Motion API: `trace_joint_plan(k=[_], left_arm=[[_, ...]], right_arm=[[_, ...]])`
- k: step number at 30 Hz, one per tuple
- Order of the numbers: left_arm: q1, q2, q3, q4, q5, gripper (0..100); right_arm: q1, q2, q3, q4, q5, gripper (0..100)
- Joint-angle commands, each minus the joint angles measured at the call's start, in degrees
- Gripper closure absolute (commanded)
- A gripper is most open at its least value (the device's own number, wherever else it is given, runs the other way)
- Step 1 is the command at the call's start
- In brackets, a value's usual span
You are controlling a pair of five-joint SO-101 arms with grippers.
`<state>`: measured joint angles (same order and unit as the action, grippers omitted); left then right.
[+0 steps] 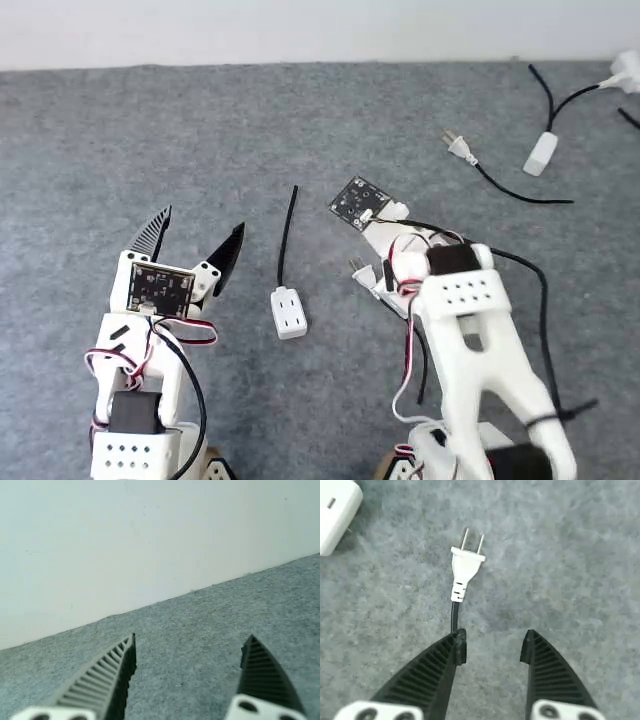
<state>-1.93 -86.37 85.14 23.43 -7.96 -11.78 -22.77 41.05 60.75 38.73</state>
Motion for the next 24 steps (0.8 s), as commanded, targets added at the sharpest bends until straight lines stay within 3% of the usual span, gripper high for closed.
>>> trace_joint_plan(k=[1,11,24], left_arm=[[0.44,0.09,-0.75,-1.67,-0.53,67],[0.44,0.09,-0.75,-1.67,-0.53,67],[0.44,0.09,-0.75,-1.76,-0.62,67]], right_arm=[[-0.92,4.0,-0.35,-4.53,-4.92,80.5],[-10.51,18.68,-0.44,-15.96,-13.19,80.5],[-10.68,19.65,-0.44,-11.12,-12.92,80.5]])
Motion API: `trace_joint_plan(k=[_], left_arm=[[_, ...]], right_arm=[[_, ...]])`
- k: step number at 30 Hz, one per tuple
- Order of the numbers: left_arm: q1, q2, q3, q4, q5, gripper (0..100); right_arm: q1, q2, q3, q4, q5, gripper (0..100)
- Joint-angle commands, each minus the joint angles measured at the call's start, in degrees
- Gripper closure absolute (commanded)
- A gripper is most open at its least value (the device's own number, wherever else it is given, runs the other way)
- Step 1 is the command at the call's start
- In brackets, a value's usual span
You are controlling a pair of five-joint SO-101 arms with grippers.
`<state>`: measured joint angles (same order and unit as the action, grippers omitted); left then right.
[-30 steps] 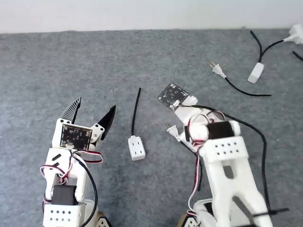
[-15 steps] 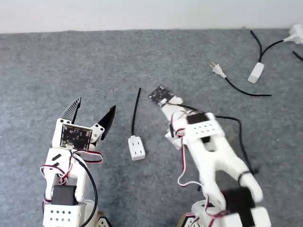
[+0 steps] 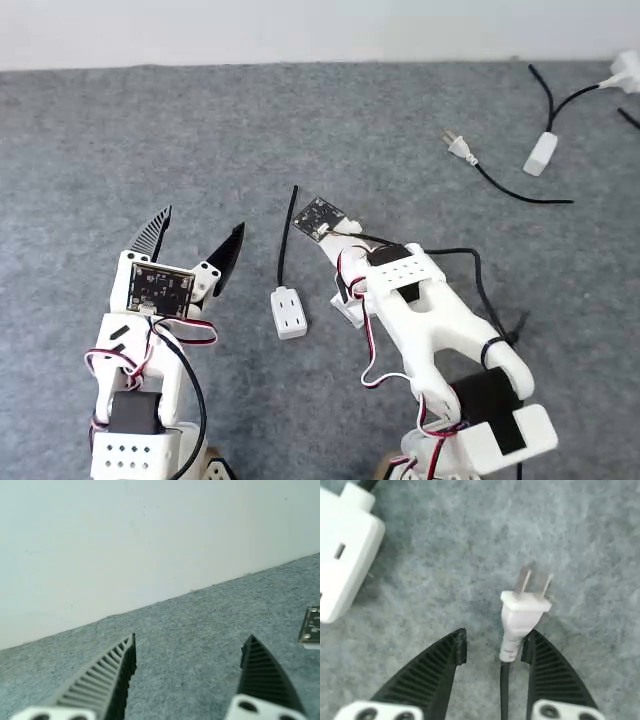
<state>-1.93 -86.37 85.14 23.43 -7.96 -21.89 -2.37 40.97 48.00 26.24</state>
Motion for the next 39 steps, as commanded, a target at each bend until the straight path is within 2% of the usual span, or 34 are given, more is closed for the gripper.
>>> trace_joint_plan(k=[1,5,10,14,23,33,39], left_arm=[[0.44,0.09,-0.75,-1.76,-0.62,67],[0.44,0.09,-0.75,-1.76,-0.62,67],[0.44,0.09,-0.75,-1.76,-0.62,67],[0.44,0.09,-0.75,-1.76,-0.62,67],[0.44,0.09,-0.75,-1.67,-0.62,67],[0.44,0.09,-0.75,-1.67,-0.62,67],[0.44,0.09,-0.75,-1.67,-0.62,67]], right_arm=[[-0.48,-0.75,-0.35,1.98,-0.35,80.5],[1.63,-0.75,-0.35,2.77,-0.35,80.9],[5.58,-0.75,-0.62,2.51,-0.26,92.7],[8.04,-0.22,-0.62,0.04,-0.18,89.3],[7.96,-0.22,-0.62,-0.31,-0.18,88.3],[3.21,-0.22,-0.62,-0.31,-0.26,88.3],[3.03,-0.22,-0.7,-1.63,-0.53,88.3]])
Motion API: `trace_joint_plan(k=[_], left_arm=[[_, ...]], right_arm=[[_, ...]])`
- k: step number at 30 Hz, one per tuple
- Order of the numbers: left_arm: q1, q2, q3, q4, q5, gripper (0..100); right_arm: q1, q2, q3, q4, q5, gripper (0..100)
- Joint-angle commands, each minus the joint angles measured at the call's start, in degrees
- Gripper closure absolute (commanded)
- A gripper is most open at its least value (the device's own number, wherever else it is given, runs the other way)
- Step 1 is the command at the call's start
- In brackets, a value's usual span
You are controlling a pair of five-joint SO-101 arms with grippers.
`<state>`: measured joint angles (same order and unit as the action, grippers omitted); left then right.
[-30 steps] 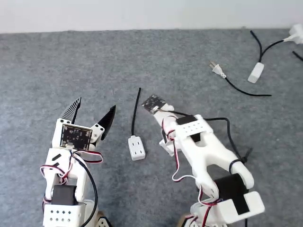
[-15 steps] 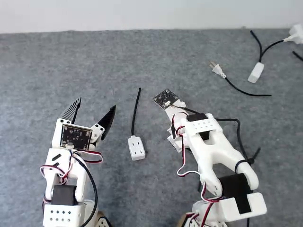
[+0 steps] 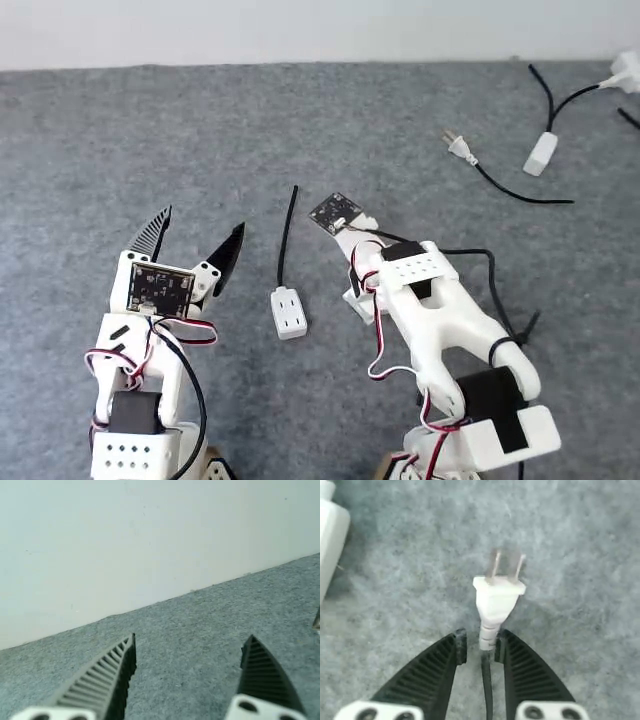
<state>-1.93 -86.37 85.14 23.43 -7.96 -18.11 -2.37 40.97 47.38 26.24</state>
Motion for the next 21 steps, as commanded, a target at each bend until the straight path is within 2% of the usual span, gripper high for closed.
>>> trace_joint_plan(k=[1,11,21], left_arm=[[0.44,0.09,-0.75,-1.67,-0.62,67],[0.44,0.09,-0.75,-1.67,-0.62,67],[0.44,0.09,-0.75,-1.58,-0.62,67]], right_arm=[[-0.75,-0.22,-0.7,-1.01,-0.53,88.3],[0.48,-0.13,-0.44,3.56,-0.26,88.3],[0.22,-0.04,-0.35,1.98,-0.26,88.7]])
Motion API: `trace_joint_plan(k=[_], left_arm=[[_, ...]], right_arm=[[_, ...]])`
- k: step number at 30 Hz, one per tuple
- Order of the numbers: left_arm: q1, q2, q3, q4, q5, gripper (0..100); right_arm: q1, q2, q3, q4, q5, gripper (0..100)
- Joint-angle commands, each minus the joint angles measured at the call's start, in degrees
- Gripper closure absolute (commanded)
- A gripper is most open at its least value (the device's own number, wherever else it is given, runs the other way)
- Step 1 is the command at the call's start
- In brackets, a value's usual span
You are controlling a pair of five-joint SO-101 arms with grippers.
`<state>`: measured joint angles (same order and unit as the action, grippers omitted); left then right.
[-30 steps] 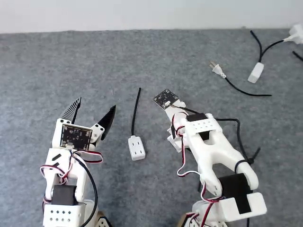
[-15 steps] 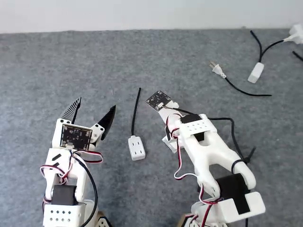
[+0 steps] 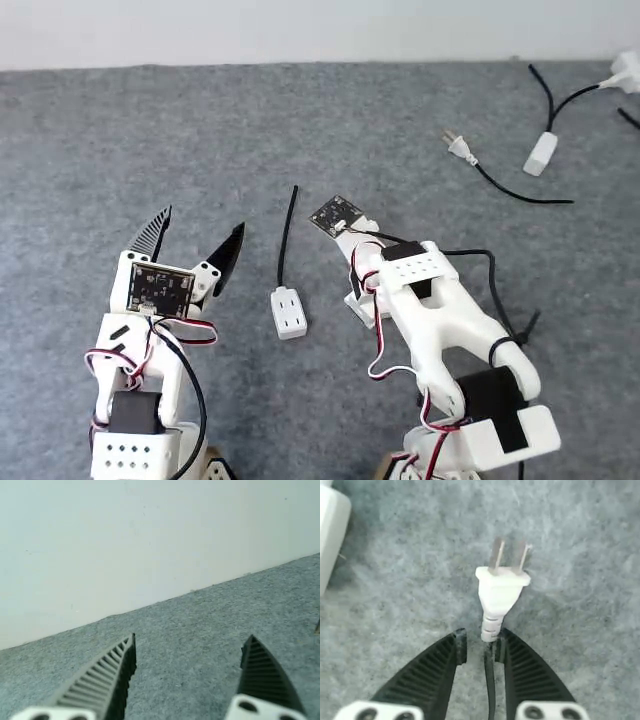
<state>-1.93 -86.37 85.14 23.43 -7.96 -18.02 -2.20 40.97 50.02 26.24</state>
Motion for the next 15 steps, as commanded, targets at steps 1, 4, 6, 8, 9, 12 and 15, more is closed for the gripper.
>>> trace_joint_plan(k=[1,4,6,8,9,12,15], left_arm=[[0.44,0.09,-0.75,-1.58,-0.62,67],[0.44,0.09,-0.75,-1.58,-0.62,67],[0.44,0.09,-0.75,-1.58,-0.62,67],[0.44,0.09,-0.75,-1.58,-0.62,67],[0.44,0.09,-0.75,-1.58,-0.62,67],[0.44,0.09,-0.75,-1.58,-0.62,67],[0.44,0.09,-0.75,-1.58,-0.62,67]], right_arm=[[0.04,0.13,-0.44,-1.27,-0.26,88.7],[0.04,2.07,-2.55,-0.75,-0.26,88.7],[0.04,4.09,-4.84,0.92,-0.26,88.3],[0.04,6.55,-7.65,3.21,-0.26,88.3],[0.04,7.87,-9.14,4.44,-0.26,88.3],[0.13,11.56,-13.45,7.78,-0.26,88.3],[0.31,14.29,-16.79,10.15,-0.26,88.7]])
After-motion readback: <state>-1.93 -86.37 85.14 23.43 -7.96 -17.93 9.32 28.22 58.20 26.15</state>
